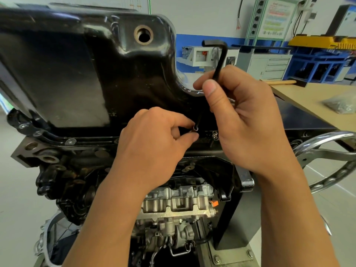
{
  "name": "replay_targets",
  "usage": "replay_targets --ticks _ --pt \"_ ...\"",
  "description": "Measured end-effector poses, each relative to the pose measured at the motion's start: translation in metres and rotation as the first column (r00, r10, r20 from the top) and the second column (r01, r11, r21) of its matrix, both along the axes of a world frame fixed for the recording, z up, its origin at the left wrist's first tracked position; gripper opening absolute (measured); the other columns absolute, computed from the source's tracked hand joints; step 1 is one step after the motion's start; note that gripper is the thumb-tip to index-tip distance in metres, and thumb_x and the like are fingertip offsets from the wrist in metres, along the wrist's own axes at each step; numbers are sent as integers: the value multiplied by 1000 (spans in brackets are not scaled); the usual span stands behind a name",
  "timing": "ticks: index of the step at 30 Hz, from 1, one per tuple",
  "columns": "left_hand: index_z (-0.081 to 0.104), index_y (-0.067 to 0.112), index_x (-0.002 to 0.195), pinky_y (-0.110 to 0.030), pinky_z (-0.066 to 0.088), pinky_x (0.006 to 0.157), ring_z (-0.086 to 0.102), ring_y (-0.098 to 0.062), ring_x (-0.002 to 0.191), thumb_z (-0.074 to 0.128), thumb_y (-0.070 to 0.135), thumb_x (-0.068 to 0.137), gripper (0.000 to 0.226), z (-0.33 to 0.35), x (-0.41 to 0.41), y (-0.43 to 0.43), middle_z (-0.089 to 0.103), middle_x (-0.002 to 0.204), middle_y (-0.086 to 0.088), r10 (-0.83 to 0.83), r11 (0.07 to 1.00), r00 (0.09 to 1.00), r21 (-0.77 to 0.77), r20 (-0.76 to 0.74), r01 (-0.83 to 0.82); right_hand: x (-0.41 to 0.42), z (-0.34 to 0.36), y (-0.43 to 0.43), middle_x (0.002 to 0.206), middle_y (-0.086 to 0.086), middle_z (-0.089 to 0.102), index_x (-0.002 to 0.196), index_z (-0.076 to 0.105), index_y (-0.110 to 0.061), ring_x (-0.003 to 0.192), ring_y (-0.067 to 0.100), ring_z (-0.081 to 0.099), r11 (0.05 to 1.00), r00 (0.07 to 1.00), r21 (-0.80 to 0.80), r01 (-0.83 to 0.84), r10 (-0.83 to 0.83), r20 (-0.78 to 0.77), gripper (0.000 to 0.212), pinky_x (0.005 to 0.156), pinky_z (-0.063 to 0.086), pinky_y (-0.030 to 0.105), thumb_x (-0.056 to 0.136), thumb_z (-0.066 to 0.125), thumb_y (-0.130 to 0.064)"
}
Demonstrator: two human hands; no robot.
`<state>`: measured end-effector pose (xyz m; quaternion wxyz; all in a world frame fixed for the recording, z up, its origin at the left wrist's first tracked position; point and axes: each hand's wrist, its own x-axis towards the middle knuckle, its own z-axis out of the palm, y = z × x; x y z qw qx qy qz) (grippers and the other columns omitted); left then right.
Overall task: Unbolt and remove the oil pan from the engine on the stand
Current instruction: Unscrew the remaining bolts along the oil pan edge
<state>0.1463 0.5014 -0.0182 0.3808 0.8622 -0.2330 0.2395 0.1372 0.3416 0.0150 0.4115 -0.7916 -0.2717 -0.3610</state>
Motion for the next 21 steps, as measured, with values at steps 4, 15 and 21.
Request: replay_targets --ticks 4,15,21 --pt "75 36 96 -37 56 63 55 -7 50 71 39 88 9 -4 2 -4 60 53 12 33 999 998 -31 57 -31 1 -2 -3 73 -10 53 97 67 -6 68 5 51 998 1000 60 -3 4 -17 20 65 38 17 104 50 -15" --pt "75 18 94 -15 42 47 60 -11 58 61 21 91 15 1 -22 -27 71 79 -3 -683 514 705 -812 -192 277 -31 -2 -37 66 -7 62 75 67 -27 62 14 59 787 995 615 -48 90 -38 32 48 45 22 101 47 -29" --pt "76 15 95 -18 42 47 61 -13 63 63 21 85 18 6 -52 -105 67 78 -6 -956 196 260 -956 -137 217 -114 -42 -105 72 0 64 80 71 -25 61 15 61 793 949 585 169 30 -314 22 50 48 25 91 52 -30"
